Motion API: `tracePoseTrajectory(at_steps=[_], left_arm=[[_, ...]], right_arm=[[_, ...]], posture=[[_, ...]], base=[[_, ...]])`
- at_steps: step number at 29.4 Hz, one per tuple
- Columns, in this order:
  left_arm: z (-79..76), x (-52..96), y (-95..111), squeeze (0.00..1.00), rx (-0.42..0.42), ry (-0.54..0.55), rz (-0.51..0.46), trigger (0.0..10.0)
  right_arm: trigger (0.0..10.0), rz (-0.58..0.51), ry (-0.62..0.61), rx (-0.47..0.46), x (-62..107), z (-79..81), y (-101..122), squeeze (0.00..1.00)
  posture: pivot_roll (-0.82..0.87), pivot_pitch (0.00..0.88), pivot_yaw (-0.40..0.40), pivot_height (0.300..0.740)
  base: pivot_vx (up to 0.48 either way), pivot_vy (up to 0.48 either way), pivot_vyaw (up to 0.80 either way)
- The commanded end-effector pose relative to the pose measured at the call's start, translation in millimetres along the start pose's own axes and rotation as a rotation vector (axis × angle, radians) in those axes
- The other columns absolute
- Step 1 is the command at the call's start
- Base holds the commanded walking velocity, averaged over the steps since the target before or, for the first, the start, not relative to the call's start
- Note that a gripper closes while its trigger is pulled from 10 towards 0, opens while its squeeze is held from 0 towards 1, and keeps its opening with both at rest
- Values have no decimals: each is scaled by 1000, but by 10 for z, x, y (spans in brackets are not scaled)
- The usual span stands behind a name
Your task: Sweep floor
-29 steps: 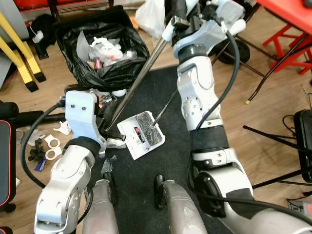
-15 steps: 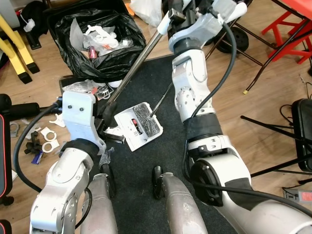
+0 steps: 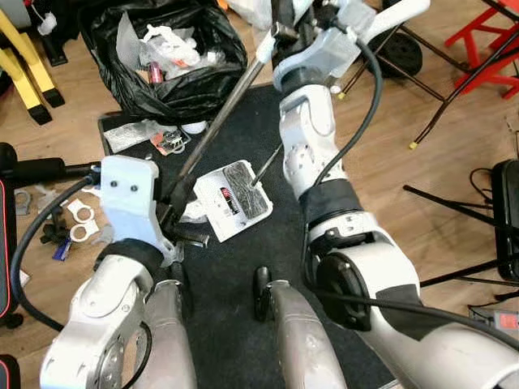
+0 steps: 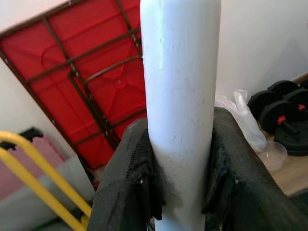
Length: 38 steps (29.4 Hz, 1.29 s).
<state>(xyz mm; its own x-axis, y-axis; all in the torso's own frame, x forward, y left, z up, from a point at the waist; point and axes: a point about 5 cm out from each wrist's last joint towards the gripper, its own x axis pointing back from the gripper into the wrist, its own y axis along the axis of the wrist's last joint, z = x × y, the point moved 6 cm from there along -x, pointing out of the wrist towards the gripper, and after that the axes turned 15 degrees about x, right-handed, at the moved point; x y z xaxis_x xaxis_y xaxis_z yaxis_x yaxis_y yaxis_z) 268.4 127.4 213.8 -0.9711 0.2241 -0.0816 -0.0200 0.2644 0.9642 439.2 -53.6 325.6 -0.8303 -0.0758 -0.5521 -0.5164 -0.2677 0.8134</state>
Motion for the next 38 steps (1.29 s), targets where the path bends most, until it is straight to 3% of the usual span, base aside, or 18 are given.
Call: tracePoseTrajectory(at_steps=[1,9,14,23,38], left_arm=[[38,44,-40,0,2,49,15,10000],[19,35,-57,0,-7,38,30,10000],[16,10,-71,0,-8,35,35,10000],[15,-3,-77,0,-7,34,35,10000],[19,-44,-96,0,-2,27,35,10000]], right_arm=[[10000,-44,-4,8,-7,-20,79,0],[10000,-111,21,97,-59,-24,238,0],[10000,-128,40,246,-84,-43,294,0],[10000,-170,51,287,-118,-36,414,0],[10000,-283,178,414,-235,122,807,0]], posture=[[-71,505,-196,740],[-79,496,-193,740],[-85,485,-192,740],[-89,480,-192,740],[-107,463,-192,740]], base=[[0,0,0],[0,0,0],[0,0,0],[0,0,0],[0,0,0]])
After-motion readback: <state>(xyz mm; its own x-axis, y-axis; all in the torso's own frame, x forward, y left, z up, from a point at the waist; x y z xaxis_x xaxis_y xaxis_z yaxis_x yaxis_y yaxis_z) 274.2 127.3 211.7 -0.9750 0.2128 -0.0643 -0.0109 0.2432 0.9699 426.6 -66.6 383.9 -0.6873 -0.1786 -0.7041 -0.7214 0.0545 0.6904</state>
